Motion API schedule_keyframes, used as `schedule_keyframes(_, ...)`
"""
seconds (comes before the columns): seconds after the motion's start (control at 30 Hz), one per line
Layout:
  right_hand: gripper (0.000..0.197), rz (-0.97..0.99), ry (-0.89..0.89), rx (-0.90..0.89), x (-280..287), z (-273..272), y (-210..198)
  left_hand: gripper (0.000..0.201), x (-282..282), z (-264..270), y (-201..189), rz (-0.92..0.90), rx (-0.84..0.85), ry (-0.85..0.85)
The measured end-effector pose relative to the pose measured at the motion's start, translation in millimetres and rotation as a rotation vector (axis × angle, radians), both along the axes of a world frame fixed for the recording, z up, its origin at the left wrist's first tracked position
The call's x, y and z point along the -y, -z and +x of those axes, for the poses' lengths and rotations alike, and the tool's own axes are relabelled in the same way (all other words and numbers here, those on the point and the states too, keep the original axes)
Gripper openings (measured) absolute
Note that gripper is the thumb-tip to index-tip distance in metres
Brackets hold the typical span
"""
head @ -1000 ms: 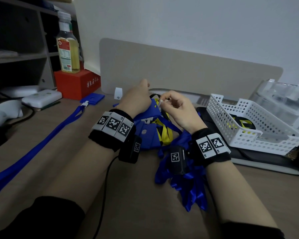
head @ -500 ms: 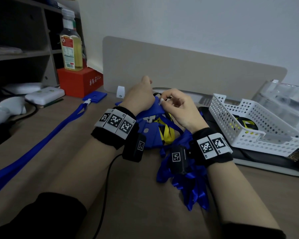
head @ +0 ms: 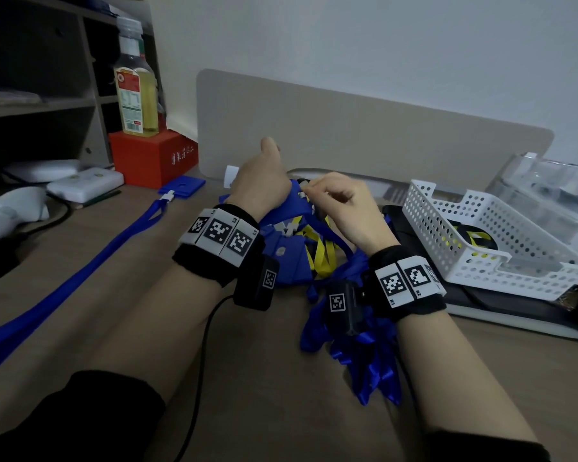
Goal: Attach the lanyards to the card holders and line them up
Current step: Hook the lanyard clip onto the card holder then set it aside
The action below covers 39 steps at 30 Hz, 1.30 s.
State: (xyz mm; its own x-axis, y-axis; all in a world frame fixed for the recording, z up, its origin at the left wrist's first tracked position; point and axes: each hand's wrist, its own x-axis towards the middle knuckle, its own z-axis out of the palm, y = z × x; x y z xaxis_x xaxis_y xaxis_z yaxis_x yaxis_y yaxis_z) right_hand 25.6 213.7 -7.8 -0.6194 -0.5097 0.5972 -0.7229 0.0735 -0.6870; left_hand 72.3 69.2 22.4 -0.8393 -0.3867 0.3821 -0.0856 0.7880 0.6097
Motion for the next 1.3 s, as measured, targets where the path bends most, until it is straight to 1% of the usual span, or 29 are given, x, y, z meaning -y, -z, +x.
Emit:
schedule_keyframes(0.07,0.020,-0.027,0.032,-0.011,0.1,0.3,-0.2,0.039,-1.0,-0.1,-0.6,-0.014,-0.020,0.025)
schedule_keyframes(0.1,0.016,-0.033,0.043,0.000,-0.2,-0.6,0.3,0.039,-2.0,-0.1,-0.3,-0.026,-0.028,0.041)
schedule_keyframes(0.2,0.006,-0.008,0.029,0.100,-1.1,-1.7,0.7,0.039,-3.8,-0.4,0.2,-0.064,-0.057,0.090)
schedule_keyframes(0.3,0.008,0.016,-0.036,0.209,-1.2,-1.4,1.8,0.039,-3.8,0.1,1.1,-0.128,-0.104,0.127)
schedule_keyframes(0.4,0.003,0.065,-0.035,0.241,-0.9,-0.7,2.2,0.037,-2.3,0.9,-0.2,-0.169,-0.127,0.155)
schedule_keyframes(0.5,0.019,0.119,-0.060,0.211,-1.4,1.3,1.0,0.035,-1.0,3.3,-2.7,-0.227,-0.082,0.211)
schedule_keyframes(0.53,0.020,0.137,-0.074,0.208,-2.4,2.4,0.5,0.035,-1.0,4.6,-3.4,-0.244,-0.068,0.234)
schedule_keyframes(0.67,0.016,0.217,-0.131,0.252,-5.7,2.3,0.9,0.034,-2.2,8.2,-4.8,-0.267,-0.017,0.319)
schedule_keyframes(0.7,0.018,0.227,-0.137,0.262,-5.8,2.8,0.8,0.033,-2.8,8.6,-5.1,-0.270,-0.008,0.333)
schedule_keyframes(0.77,0.029,0.257,-0.137,0.266,-4.7,3.2,0.7,0.033,-3.6,8.6,-5.3,-0.266,0.010,0.368)
schedule_keyframes(0.8,0.032,0.274,-0.139,0.261,-4.6,3.3,1.0,0.033,-3.7,8.2,-4.5,-0.260,0.015,0.390)
schedule_keyframes(0.9,0.027,0.309,-0.154,0.257,-5.1,5.6,0.0,0.032,-4.0,6.8,-3.2,-0.243,0.027,0.437)
schedule_keyframes(0.97,0.026,0.261,-0.153,0.287,-5.6,7.3,-1.7,0.033,-5.1,6.4,-4.2,-0.246,-0.019,0.423)
schedule_keyframes(1.07,0.034,0.091,-0.072,0.390,-3.2,4.9,-1.6,0.035,-3.5,2.3,-3.9,-0.336,-0.199,0.306)
schedule_keyframes(1.1,0.036,0.015,-0.022,0.436,-2.2,3.3,-1.2,0.031,-2.2,-0.2,-3.0,-0.334,-0.272,0.255)
schedule_keyframes(1.17,0.031,-0.146,0.059,0.527,-1.6,0.2,-0.7,0.023,-0.6,-2.7,-2.5,-0.255,-0.368,0.167)
schedule_keyframes(1.2,0.028,-0.214,0.085,0.559,-2.0,-1.2,-0.6,0.024,0.0,-3.1,-2.6,-0.201,-0.366,0.129)
schedule_keyframes(1.23,0.025,-0.265,0.106,0.580,-3.1,-2.0,-1.4,0.029,0.1,-3.4,-3.0,-0.160,-0.331,0.095)
schedule_keyframes(1.3,0.021,-0.346,0.120,0.608,-4.6,-1.7,-3.7,0.043,-1.4,-3.7,-4.2,-0.105,-0.193,0.082)
